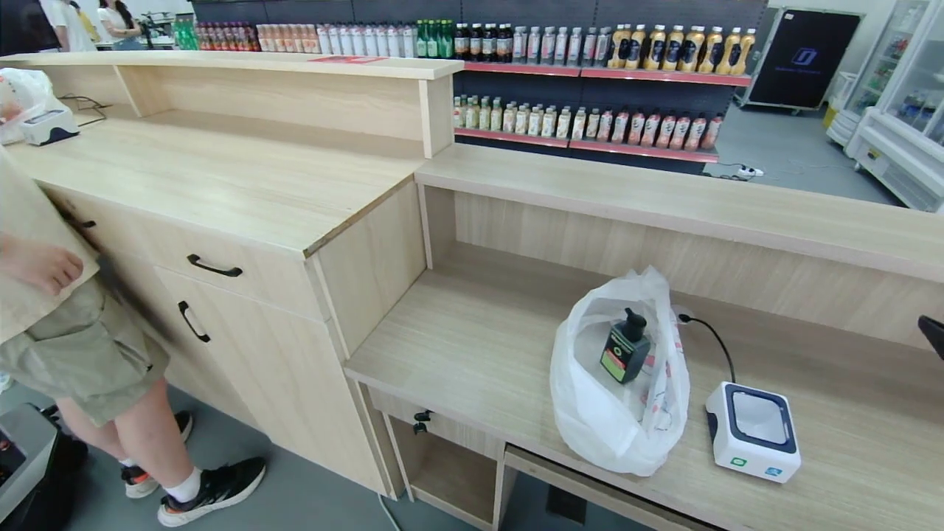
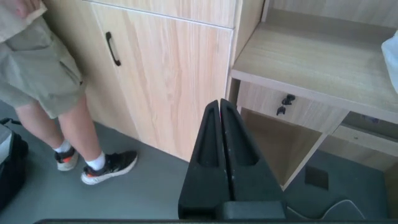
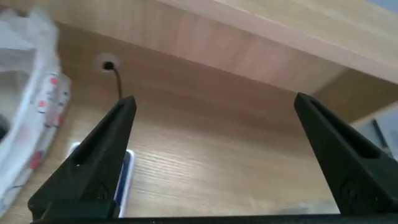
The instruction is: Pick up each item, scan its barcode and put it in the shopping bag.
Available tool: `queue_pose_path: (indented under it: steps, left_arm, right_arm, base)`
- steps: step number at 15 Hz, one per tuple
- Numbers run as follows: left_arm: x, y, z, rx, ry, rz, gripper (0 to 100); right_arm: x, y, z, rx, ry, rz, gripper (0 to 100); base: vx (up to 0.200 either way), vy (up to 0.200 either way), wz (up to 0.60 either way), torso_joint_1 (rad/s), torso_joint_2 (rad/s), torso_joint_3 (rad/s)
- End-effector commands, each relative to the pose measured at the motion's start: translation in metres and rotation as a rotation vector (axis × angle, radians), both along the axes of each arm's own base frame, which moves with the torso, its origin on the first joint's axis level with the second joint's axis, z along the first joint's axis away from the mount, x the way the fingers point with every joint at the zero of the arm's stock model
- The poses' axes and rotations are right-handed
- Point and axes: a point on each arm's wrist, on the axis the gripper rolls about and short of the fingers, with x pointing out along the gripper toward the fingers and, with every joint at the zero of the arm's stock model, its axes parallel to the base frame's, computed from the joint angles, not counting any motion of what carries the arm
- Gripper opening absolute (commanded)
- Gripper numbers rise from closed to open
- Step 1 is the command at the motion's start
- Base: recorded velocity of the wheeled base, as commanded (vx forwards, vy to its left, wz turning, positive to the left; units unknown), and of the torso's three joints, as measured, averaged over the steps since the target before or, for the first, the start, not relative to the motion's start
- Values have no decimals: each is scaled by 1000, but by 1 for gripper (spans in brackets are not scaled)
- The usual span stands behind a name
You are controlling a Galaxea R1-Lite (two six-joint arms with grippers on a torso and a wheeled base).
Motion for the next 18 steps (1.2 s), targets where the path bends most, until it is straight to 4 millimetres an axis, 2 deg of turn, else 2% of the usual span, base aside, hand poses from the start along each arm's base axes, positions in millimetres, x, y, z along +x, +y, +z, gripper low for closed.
queue_pose_path:
  steps: [1, 4, 6, 7, 10, 13, 16, 18]
  left_arm:
    - [0, 0, 0, 0, 0, 0, 0]
    - [0, 0, 0, 0, 0, 0, 0]
    - [0, 0, 0, 0, 0, 0, 0]
    - [0, 0, 0, 0, 0, 0, 0]
    - [0, 0, 0, 0, 0, 0, 0]
    - [0, 0, 0, 0, 0, 0, 0]
    - [0, 0, 0, 0, 0, 0, 0]
    - [0, 0, 0, 0, 0, 0, 0]
  right_arm:
    - [-5, -4, -1, 26, 6, -88, 100]
    - [-7, -6, -11, 56, 77, -183, 100]
    - [-9, -7, -10, 65, 66, -191, 100]
    - [-7, -9, -13, 124, 49, -206, 100]
    - [5, -33, -40, 231, 111, -278, 100]
    - [28, -53, -67, 265, 115, -78, 100]
    - [35, -64, -87, 176, 213, 128, 100]
    - [38, -68, -96, 119, 250, 160, 100]
  base:
    - [0, 0, -600, 2, -2, 2]
    - [0, 0, -600, 5, 4, 4]
    - [0, 0, -600, 0, 2, 0]
    - [0, 0, 0, 0, 0, 0]
    - [0, 0, 0, 0, 0, 0]
    - [0, 0, 0, 0, 0, 0]
    - [0, 0, 0, 0, 0, 0]
    - [0, 0, 0, 0, 0, 0]
